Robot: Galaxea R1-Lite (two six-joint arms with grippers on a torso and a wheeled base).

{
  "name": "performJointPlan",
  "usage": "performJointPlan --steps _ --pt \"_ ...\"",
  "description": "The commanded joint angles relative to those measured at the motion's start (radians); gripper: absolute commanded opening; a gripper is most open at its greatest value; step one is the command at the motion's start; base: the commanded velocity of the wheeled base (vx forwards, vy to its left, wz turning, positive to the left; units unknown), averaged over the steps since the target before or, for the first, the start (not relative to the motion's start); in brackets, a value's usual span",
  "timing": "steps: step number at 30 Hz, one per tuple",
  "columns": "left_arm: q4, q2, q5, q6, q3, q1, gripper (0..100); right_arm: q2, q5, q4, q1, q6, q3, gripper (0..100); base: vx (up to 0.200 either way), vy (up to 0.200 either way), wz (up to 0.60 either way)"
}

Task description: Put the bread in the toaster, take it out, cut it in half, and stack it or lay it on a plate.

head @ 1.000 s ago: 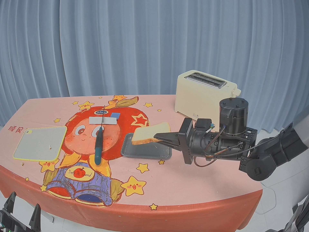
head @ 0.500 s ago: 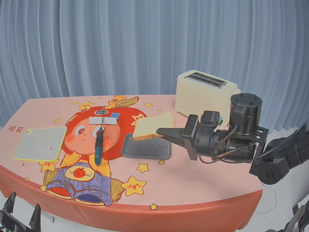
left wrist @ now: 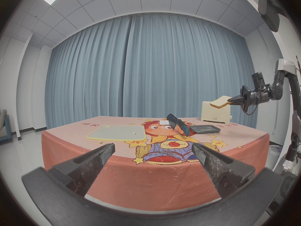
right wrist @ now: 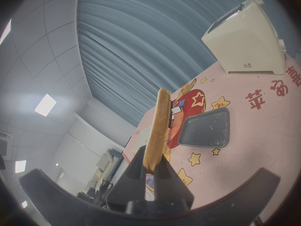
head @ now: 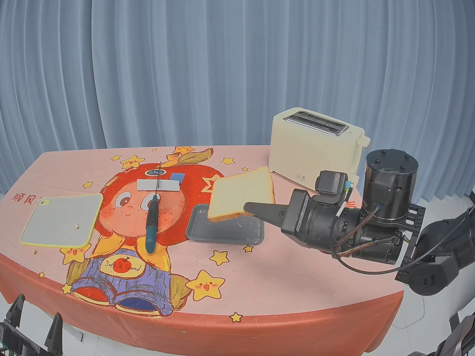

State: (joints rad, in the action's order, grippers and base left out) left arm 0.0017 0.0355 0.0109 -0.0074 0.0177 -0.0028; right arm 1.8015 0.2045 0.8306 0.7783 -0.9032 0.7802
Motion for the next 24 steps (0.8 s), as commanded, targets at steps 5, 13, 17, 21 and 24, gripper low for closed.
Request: performJointPlan --steps 5,13,17,21,24 --pt "0.0 0.0 0.001 0.0 -0.018 0.0 100 -0.093 0.001 -0.001 0.004 0.081 -0.047 0 0.0 0.0 0.0" --pt "0.0 0.0 0.0 0.0 -0.018 0.001 100 -0.111 0.001 0.002 -0.001 0.182 -0.081 0 0.0 0.0 0.0" --pt "0.0 0.0 0.0 0.0 -0.018 0.0 100 -0.113 0.0 0.002 -0.011 0.234 -0.087 0 0.0 0.0 0.0" --pt "0.0 0.0 0.0 0.0 -0.018 0.0 100 -0.114 0.001 0.007 -0.022 0.323 -0.111 0 0.0 0.0 0.0" --pt "0.0 0.0 0.001 0.0 -0.018 0.0 100 -0.108 0.001 0.053 -0.022 0.374 -0.141 0 0.0 0.0 0.0"
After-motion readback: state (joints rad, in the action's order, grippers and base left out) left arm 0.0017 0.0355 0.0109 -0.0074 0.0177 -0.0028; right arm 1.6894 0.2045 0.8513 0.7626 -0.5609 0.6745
